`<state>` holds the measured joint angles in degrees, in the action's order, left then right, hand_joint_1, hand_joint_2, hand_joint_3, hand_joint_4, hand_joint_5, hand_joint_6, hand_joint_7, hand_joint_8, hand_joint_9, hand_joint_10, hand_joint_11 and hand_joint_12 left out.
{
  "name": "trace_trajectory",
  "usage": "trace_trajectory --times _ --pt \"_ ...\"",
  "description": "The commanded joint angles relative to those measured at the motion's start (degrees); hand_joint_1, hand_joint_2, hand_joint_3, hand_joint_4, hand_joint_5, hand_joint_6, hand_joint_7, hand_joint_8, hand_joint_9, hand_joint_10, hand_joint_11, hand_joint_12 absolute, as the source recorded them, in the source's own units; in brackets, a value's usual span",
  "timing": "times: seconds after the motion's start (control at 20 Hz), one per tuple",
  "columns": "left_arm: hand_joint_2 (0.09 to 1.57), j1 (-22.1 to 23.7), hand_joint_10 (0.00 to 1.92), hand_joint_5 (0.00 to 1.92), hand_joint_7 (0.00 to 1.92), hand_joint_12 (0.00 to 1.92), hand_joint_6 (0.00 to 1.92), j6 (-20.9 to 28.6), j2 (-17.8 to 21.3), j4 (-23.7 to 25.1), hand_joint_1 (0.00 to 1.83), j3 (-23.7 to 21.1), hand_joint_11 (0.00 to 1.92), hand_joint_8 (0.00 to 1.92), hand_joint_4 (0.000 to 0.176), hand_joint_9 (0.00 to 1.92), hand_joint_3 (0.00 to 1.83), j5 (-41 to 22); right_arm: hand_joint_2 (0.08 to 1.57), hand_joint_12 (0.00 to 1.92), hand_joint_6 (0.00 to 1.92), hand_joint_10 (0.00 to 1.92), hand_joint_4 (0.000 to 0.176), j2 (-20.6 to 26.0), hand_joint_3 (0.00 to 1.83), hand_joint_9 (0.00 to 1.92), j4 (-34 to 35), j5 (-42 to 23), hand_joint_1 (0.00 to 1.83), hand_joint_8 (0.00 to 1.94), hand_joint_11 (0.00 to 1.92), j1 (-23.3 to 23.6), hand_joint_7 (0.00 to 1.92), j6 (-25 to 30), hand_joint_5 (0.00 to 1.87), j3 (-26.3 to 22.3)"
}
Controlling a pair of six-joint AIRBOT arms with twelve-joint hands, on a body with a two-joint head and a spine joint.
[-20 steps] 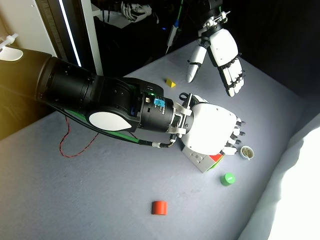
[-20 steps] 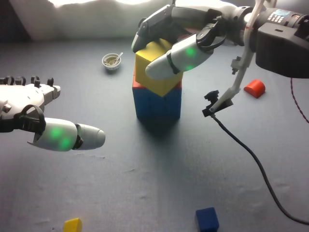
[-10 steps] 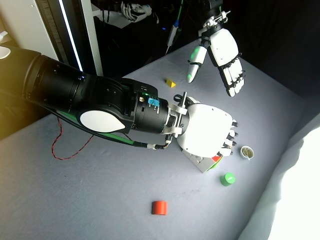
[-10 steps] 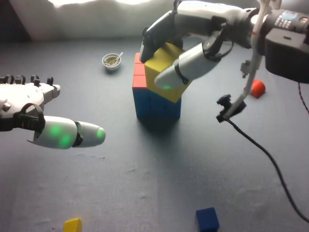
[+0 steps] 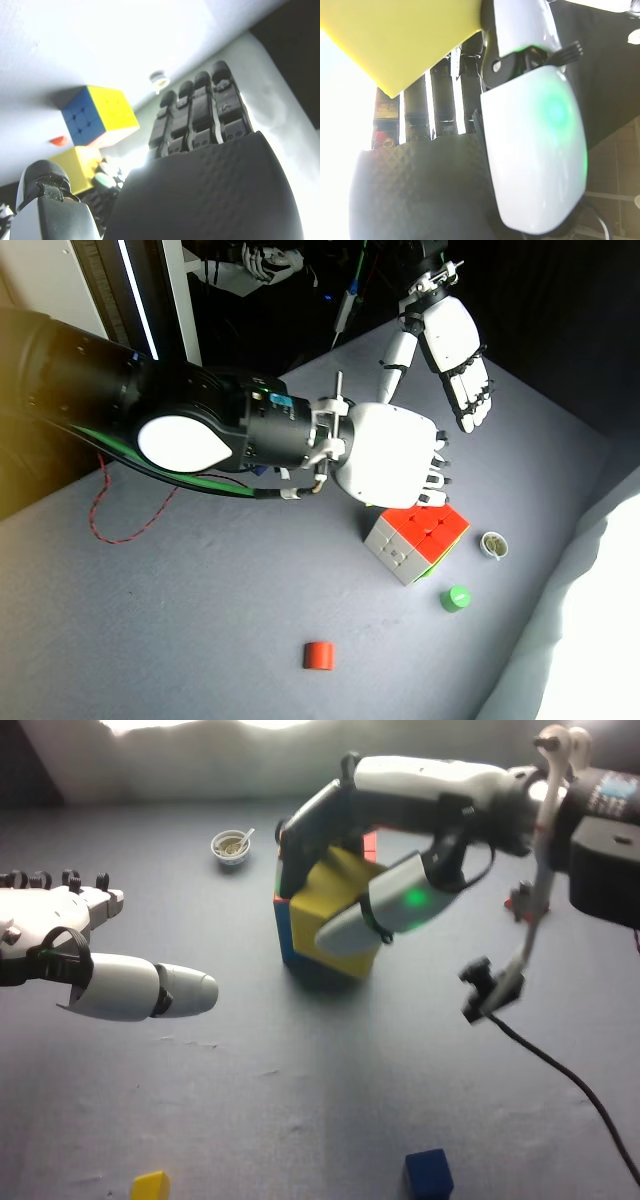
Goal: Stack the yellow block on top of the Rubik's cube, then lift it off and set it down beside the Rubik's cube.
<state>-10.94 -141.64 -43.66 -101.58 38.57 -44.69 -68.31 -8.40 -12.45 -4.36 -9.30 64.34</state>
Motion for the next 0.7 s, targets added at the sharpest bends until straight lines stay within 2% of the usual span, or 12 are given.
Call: trace_trajectory --times 0.0,0.25,0.3,0.35,0.65 --pt "0.89 0.59 0.0 0.0 0.0 0.09 0.0 -0.08 0.74 3.17 0.05 0.21 0.0 0.0 0.0 0.01 0.0 -1.74 1.19 1.78 1.15 1.48 0.0 0.96 0.0 0.67 0.71 -6.2 1.35 1.23 0.24 -0.17 0.93 0.03 0.79 -1.04" --pt "0.89 0.67 0.0 0.0 0.0 0.09 0.0 -0.08 0.75 3.01 0.06 0.13 0.0 0.0 0.0 0.01 0.0 -1.84 1.19 1.77 1.16 1.47 0.0 3.61 0.0 0.67 0.65 -10.97 1.35 1.21 0.22 -4.87 0.94 -0.81 0.78 -5.43" --pt "0.89 0.67 0.0 0.0 0.02 0.13 0.0 -0.08 0.76 2.97 0.06 0.09 0.0 0.0 0.0 0.03 0.0 -1.89 1.19 1.76 1.18 1.49 0.0 3.85 0.0 0.66 0.65 -11.94 1.35 1.22 0.23 -5.74 0.93 -0.92 0.76 -5.89" --pt "0.89 0.67 0.0 0.0 0.01 0.09 0.0 -0.08 0.76 2.97 0.08 0.06 0.0 0.0 0.0 0.02 0.0 -1.93 1.2 1.75 1.2 1.5 0.0 4.09 0.0 0.66 0.65 -13.15 1.35 1.23 0.22 -7.01 0.92 -1.47 0.75 -6.41" --pt "0.91 0.75 0.0 0.0 0.05 0.17 0.0 -0.08 0.76 2.89 0.08 0.04 0.0 0.0 0.0 0.05 0.0 -2.09 1.2 1.76 1.21 1.51 0.0 4.11 0.0 0.66 1.32 -17.37 1.35 1.24 0.18 -12.06 0.91 -3.6 0.74 -6.72"
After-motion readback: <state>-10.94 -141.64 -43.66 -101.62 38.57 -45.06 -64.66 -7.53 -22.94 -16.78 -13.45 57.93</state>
